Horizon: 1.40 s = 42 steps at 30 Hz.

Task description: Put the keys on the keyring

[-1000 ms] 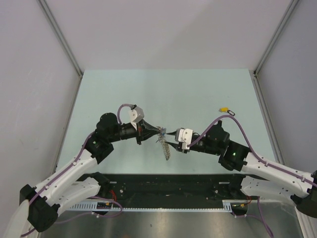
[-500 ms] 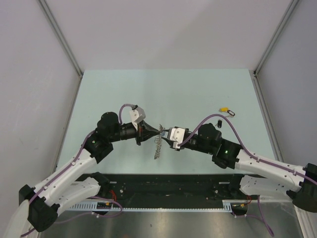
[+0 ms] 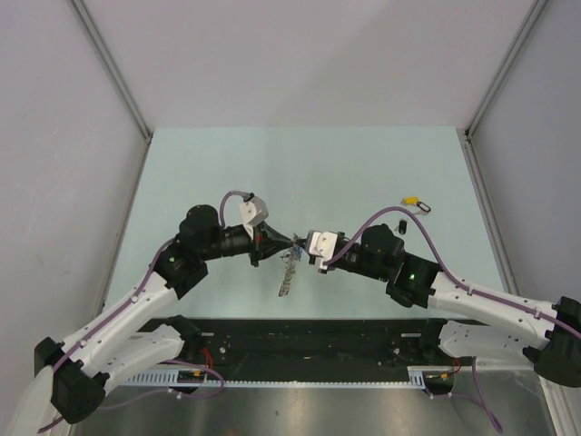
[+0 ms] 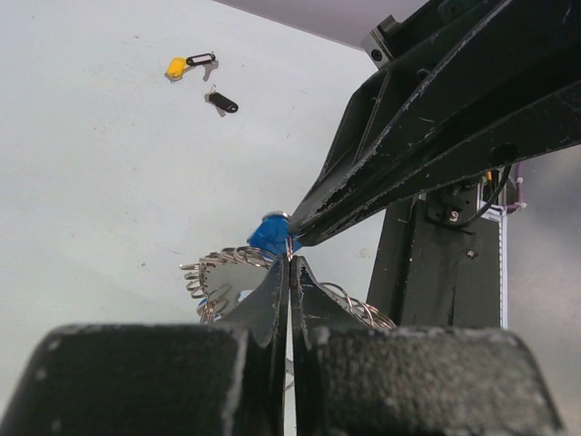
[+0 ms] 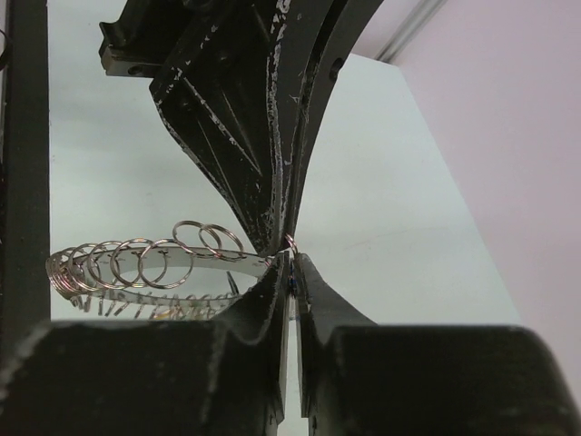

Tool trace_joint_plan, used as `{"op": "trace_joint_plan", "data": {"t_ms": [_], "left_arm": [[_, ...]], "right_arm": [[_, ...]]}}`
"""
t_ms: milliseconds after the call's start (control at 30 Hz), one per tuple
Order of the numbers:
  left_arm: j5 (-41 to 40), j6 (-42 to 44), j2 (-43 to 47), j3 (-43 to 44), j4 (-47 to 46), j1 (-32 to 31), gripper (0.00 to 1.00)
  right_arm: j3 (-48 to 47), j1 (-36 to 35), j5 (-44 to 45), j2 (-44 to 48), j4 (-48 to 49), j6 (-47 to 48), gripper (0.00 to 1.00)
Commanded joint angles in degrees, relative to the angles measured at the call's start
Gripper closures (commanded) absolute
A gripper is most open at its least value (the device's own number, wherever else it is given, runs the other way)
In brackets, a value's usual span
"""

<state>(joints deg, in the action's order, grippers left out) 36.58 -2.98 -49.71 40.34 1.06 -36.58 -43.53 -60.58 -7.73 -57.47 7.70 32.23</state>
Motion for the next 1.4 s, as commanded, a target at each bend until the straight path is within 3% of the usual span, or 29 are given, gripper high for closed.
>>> {"op": "trace_joint_plan", "data": {"t_ms": [0, 333, 700, 1067, 1200, 1333, 1367], "left_arm": [[0.25, 0.52, 0.76, 3.43, -2.73, -0.16, 1.00], [-3.18, -4.83, 1.37, 3.26, -5.97, -0.16, 1.00], [-5.11, -10.46, 3.75, 0.45, -11.07, -0.16, 1.00], [-8.10, -20.83, 6.91, -8.34, -26.72, -0.16, 1.00], [-7.31, -17.95, 7.44, -8.44, -23.85, -0.16, 0.99], [-5.90, -9.34, 8.05, -4.58, -13.04, -0.16, 0.74], [-5.64, -7.23, 8.05, -3.52, -10.40, -0.16, 0.72]], "right_arm": [[-2.35, -0.24, 1.48, 0.34, 1.18, 0.64, 1.00], [-1.83, -0.33, -0.71, 2.72, -2.96, -0.59, 1.00], [6.70, -0.42, 3.50, 8.60, 7.50, -4.45, 1.00], [9.42, -1.38, 0.07, 6.76, 14.53, -7.09, 1.00], [9.51, -1.39, 1.57, 7.46, 14.53, -5.95, 1.00], [7.85, -0.25, -0.26, 8.87, 10.41, -4.19, 1.00], [7.32, 0.28, -1.32, 8.87, 9.36, -3.93, 1.00]]}}
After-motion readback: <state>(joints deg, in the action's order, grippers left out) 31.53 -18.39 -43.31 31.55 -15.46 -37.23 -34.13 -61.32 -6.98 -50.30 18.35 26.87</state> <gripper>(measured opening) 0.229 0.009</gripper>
